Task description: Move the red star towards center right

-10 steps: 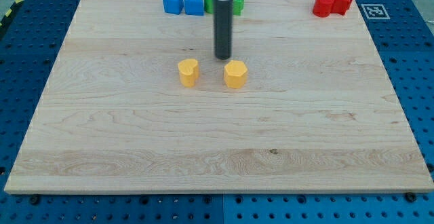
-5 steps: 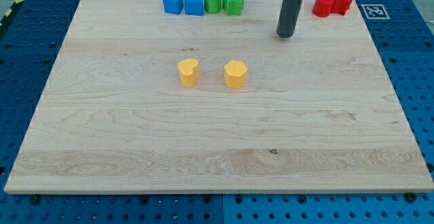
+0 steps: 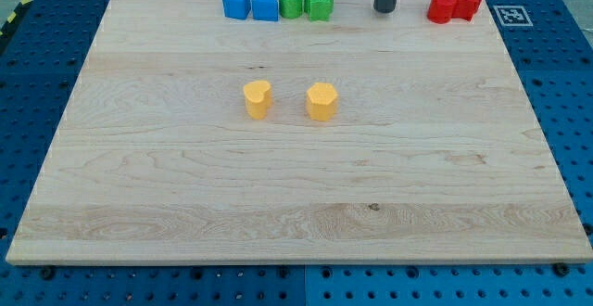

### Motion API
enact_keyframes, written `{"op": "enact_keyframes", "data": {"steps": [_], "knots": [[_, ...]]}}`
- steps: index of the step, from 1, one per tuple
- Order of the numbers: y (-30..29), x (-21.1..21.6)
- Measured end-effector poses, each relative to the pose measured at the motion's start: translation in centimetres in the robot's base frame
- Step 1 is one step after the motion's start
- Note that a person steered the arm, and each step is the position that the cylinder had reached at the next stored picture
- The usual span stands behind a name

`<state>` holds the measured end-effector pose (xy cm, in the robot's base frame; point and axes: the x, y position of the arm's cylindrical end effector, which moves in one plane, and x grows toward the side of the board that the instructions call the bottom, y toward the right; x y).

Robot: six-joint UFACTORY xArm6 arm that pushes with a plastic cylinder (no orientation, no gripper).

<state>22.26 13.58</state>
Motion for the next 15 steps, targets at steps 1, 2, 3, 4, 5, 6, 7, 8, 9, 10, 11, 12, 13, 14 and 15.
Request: {"op": "enact_keyframes", "data": {"steps": [1, 2, 3, 4, 5, 6, 7, 8, 9, 10, 11, 12, 13, 14, 15], "knots": [[0.7, -2.8], [3.5, -3.1], [10.3, -3.1], [15.7, -3.1], [15.7, -3.1], [14.8, -3.1], [13.3, -2.6], [13.0, -2.1], [12.6, -2.0], [12.7, -1.3], [13.5, -0.3], [13.5, 0.8], [13.5, 3.4], [13.5, 6.9], [13.5, 10.6]]}}
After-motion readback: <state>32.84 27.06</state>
